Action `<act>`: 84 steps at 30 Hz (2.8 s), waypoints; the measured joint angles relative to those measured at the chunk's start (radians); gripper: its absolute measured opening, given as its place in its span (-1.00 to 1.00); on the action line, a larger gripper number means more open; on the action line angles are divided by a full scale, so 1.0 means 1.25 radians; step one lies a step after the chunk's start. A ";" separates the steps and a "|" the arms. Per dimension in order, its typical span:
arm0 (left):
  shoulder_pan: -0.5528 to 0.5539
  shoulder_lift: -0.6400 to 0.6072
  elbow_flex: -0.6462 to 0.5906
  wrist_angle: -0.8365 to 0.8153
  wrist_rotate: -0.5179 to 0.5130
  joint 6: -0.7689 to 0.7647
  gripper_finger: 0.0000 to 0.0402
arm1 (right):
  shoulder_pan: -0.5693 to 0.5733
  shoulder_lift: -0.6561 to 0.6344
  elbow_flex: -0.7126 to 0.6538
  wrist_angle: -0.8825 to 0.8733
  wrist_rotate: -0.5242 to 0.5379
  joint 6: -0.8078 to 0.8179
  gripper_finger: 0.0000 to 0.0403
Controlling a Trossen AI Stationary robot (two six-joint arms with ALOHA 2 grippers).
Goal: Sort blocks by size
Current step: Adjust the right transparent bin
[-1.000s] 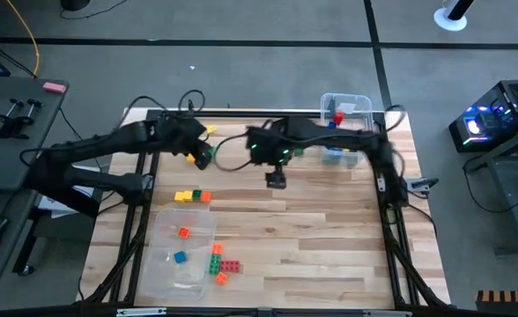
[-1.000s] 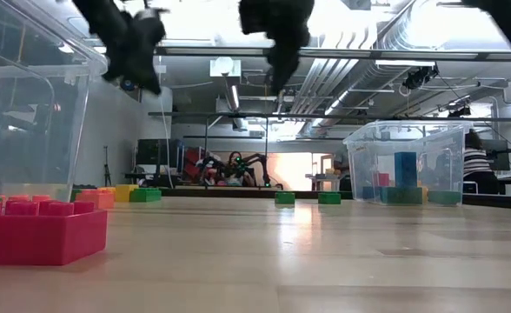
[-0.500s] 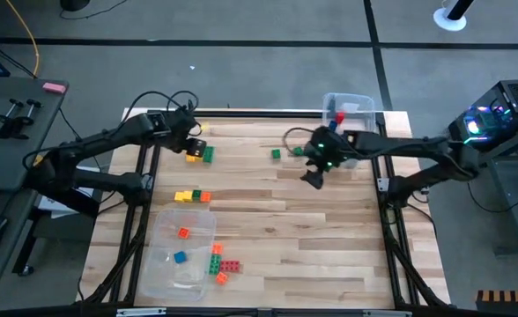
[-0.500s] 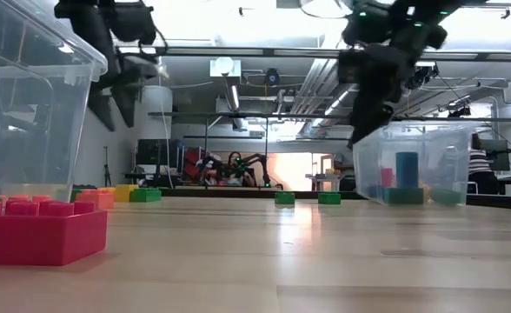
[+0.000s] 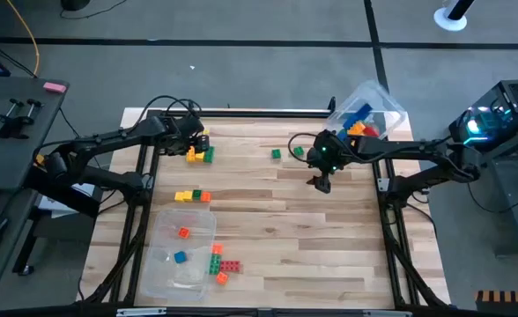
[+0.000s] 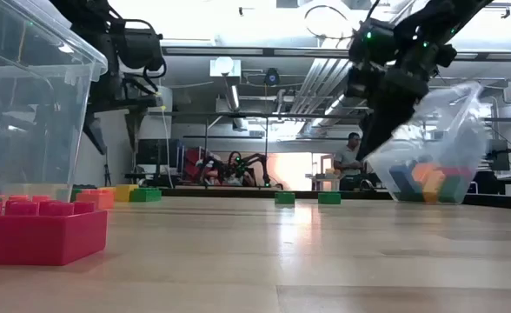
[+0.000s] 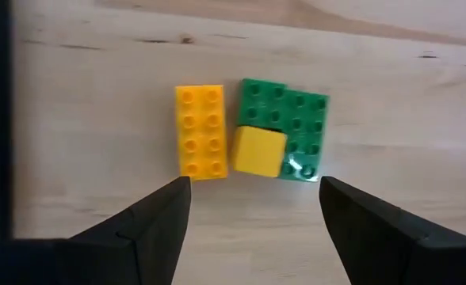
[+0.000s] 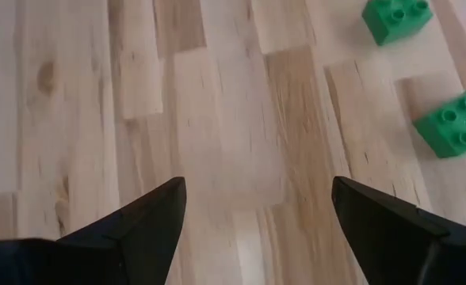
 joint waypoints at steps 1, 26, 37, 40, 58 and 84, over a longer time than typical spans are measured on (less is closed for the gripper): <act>0.000 -0.001 0.000 0.014 0.006 0.005 0.33 | 0.001 -0.003 0.003 0.010 -0.003 0.007 0.56; 0.025 -0.036 0.014 0.040 0.043 0.145 0.33 | -0.133 -0.007 0.372 -0.199 0.513 0.281 0.55; 0.025 -0.036 0.014 0.071 0.052 0.218 0.33 | -0.389 0.086 0.374 -0.277 0.580 0.361 -0.84; 0.025 -0.036 0.014 0.074 0.053 0.232 0.33 | -0.430 0.136 0.382 -0.199 0.608 0.339 -0.90; 0.025 -0.036 0.014 0.117 0.064 0.246 0.33 | -0.463 0.235 0.393 -0.168 0.435 0.243 -1.00; 0.024 -0.036 0.014 0.115 0.088 0.281 0.33 | -0.301 0.219 0.392 -0.523 0.154 0.119 -1.00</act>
